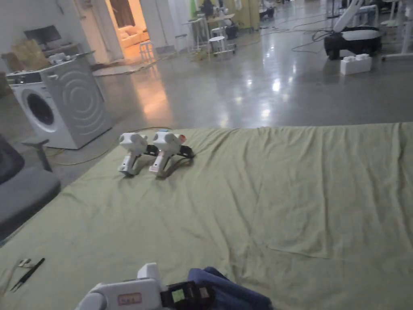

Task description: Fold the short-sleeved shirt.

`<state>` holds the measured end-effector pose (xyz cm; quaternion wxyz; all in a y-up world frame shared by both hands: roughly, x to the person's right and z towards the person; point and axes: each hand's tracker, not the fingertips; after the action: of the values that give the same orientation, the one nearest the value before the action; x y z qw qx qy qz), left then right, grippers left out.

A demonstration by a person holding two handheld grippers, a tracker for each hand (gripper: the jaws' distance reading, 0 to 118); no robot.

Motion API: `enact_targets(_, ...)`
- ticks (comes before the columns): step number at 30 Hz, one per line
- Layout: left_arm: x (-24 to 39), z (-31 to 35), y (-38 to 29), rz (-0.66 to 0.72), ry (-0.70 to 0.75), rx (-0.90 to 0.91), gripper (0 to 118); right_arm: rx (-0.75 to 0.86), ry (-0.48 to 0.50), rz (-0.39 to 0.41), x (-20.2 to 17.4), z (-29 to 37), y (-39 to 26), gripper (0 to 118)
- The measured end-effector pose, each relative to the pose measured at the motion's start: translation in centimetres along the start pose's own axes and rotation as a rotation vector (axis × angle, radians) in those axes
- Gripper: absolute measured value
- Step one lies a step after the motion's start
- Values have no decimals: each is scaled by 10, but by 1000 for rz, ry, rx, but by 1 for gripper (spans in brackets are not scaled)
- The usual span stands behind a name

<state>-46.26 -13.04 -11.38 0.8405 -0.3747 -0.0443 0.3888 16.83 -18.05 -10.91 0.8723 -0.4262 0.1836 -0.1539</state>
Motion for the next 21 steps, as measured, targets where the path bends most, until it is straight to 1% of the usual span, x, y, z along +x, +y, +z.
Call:
enact_targets(2, -40, 27, 41, 45, 126, -34, 35, -34, -10, -9, 0, -5, -8, 0)
enact_targets(3, -15, 41, 45, 47, 174, -32, 35, -58, -11, -18, 0, -9, -13, 0)
enact_targets(6, -44, 50, 69, 79, 332, 19, 36, -117, -10, -50, 0, -20, -22, 0)
enact_targets(7, -71, 45, 79, 96, 356, 41, 39, -124, -12, -53, -2, -23, -24, 0)
enact_targets(8, -79, 39, 82, 115, 358, 48, 46, -123, -16, -55, -4, -24, -24, 0)
enact_targets(9, -84, 33, 83, 152, 364, 61, 59, -128, -16, -57, -6, -26, -23, 0)
enact_targets(10, -86, 28, 83, 160, 403, 76, 77, -132, -13, -57, -8, -27, -21, 0)
enact_targets(11, -99, 25, 89, 141, 459, 108, 85, -131, -13, -54, -10, -28, -19, 0)
enact_targets(14, -85, 33, 97, 57, 741, 226, 86, -109, -5, -23, -16, -26, -9, 0)
enact_targets(15, -74, 44, 94, 17, 786, 282, 86, -94, -2, -11, -18, -24, -5, 0)
enact_targets(16, -61, 53, 94, -46, 781, 328, 85, -80, 3, 2, -20, -22, -1, 0)
enact_targets(18, -26, 81, 90, -172, 645, 438, 85, -15, 9, 29, -23, -14, 10, 0)
enact_targets(19, -8, 93, 88, -210, 584, 458, 85, 14, 9, 33, -25, -9, 15, 0)
enact_targets(21, 42, 117, 68, -323, 496, 531, 85, 83, 21, 56, -29, 3, 30, 0)
